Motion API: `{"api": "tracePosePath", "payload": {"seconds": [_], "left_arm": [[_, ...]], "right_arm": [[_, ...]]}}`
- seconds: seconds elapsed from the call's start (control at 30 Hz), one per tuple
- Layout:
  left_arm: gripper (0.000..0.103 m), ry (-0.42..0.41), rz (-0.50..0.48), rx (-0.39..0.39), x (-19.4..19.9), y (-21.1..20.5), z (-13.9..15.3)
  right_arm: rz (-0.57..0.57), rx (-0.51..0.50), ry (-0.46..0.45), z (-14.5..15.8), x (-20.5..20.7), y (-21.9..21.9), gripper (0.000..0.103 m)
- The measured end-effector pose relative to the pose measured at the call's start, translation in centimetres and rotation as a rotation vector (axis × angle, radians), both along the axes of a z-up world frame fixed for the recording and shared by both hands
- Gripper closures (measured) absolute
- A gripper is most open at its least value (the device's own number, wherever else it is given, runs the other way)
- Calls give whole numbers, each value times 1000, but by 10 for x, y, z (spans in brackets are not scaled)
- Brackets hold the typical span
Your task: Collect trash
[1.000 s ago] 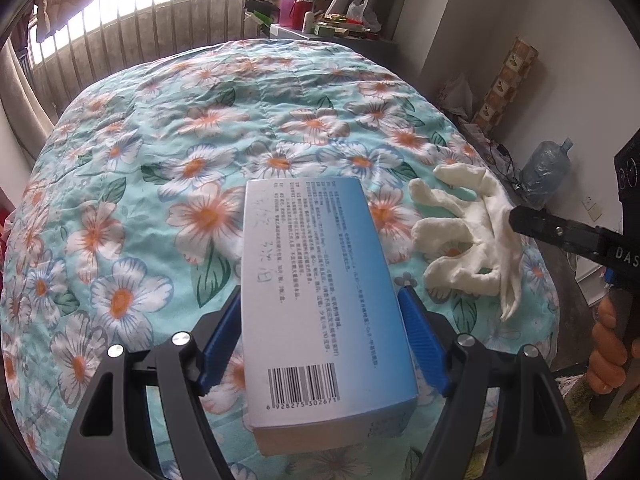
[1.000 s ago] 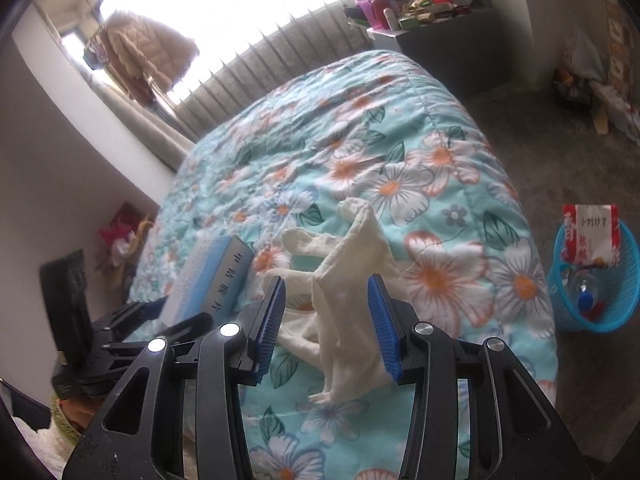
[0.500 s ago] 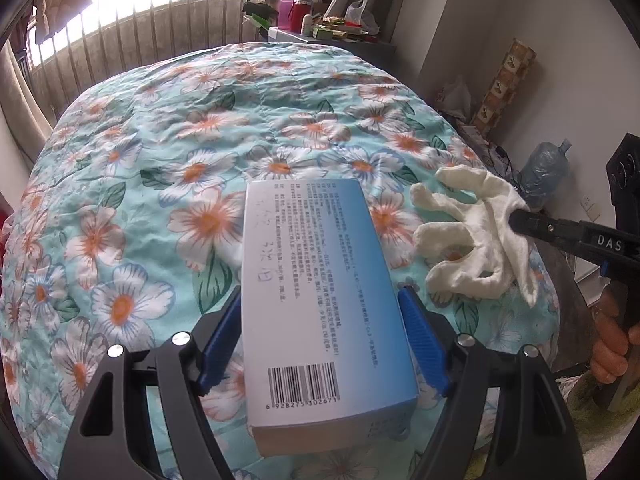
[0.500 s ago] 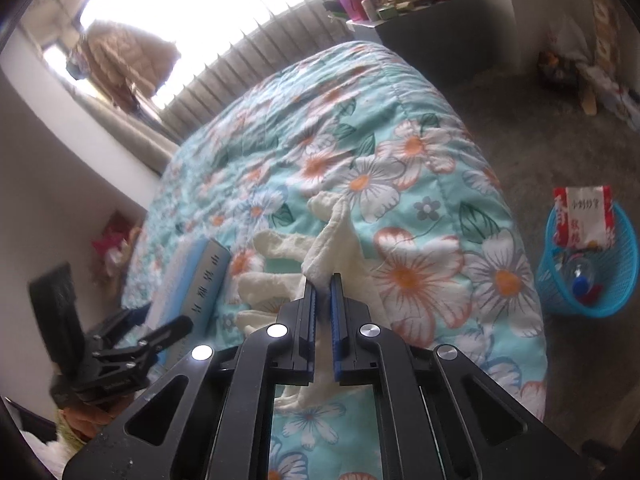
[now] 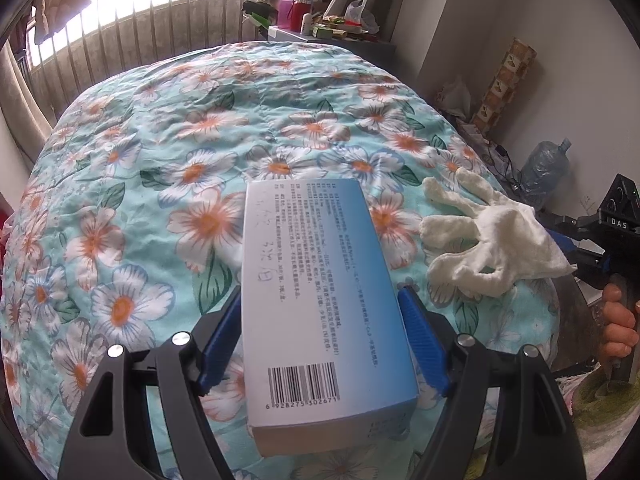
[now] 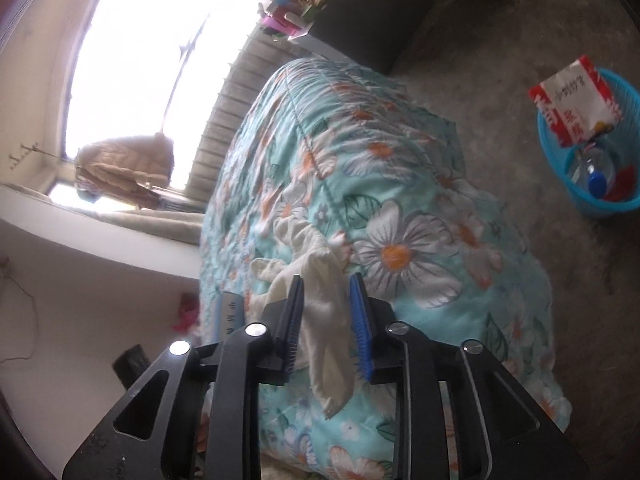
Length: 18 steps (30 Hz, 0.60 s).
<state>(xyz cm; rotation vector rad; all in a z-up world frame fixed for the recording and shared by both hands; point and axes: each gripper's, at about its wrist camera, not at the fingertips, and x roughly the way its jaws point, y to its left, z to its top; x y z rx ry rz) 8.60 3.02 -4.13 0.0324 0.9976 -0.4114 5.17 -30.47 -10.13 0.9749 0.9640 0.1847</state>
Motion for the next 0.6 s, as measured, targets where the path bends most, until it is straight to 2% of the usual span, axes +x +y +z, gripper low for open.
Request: {"api": "tracePosePath", "payload": {"seconds": [0.07,0.13,0.3,0.5,0.6], "left_arm": [[29,6,2,-7,1,0,0],[28,13,2,-17,1,0,1],[23,3,-4,-17,2,-3,1],[23,-7,9,7,9,-10,-3],[23,-13,14,19,13,-12,-5]], "right_arm": [[11,28,-10,-1,2,0,65],[26,38,-10,-2,3,1,61],[69,-28,42,-8,8,15,60],[89,-75,48,-4,10,26,60],[95,-98,50,-3,11,30,63]]}}
